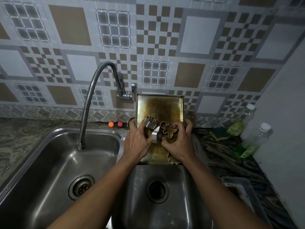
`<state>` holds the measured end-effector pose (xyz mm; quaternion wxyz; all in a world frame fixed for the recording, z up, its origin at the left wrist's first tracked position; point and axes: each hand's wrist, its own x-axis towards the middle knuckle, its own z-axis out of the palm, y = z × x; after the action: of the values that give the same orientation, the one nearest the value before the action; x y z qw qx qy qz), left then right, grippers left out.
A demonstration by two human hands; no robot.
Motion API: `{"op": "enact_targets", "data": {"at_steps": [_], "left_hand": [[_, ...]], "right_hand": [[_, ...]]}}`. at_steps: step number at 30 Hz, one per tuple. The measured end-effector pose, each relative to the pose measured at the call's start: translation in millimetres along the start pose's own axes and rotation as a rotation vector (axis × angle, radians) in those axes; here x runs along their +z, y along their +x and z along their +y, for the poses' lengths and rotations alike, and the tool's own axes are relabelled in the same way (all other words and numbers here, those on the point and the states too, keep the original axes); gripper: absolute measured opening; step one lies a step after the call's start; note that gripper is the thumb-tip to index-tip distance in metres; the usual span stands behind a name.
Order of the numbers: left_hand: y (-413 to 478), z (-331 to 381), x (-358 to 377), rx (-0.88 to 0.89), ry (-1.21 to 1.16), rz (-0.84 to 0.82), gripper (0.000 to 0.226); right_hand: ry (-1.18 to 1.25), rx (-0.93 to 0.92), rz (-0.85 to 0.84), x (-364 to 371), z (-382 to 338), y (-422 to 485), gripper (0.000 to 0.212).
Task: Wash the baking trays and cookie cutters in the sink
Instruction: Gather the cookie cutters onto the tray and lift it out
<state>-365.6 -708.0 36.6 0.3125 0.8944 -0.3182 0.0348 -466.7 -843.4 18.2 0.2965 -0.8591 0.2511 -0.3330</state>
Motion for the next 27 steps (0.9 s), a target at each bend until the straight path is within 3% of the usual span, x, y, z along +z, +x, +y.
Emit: {"op": "enact_targets", "data": {"at_steps": [6, 8, 10, 12, 19, 25, 27], "left_hand": [[2.7, -2.3, -1.6, -0.057, -0.014, -0.084, 0.081], [5.5, -7.0, 0.4, -0.075, -0.013, -0.116, 0.085], [8.2, -10.9, 2.2, -0.087, -0.024, -0.149, 0.089], [10.5, -13.9, 5.3, -0.089, -0.041, -0.159, 0.089], [6.7, -7.4, 3.2, 0.002, -0.083, -0.138, 0.096], [9.2, -3.0, -3.1, 0.036, -0.109, -0.091, 0.082], [9.0, -3.1, -3.8, 0.027, -0.111, -0.093, 0.076]], "right_hand": [[0.104, 0.069, -0.133, -1.8, 1.6, -1.3, 0.049], [0.127, 0.062, -0.200, -3.4, 3.9, -4.4, 0.068], [0.114, 0.055, -0.283, -4.7, 6.3, -7.5, 0.102], [0.104, 0.063, -0.313, -3.4, 8.7, -9.1, 0.116], [0.040, 0.035, -0.215, -3.5, 8.6, -3.7, 0.095], [0.040, -0.028, -0.188, -18.9, -9.2, 11.4, 0.097], [0.042, -0.003, -0.191, -19.7, -14.5, 13.1, 0.089]]}}
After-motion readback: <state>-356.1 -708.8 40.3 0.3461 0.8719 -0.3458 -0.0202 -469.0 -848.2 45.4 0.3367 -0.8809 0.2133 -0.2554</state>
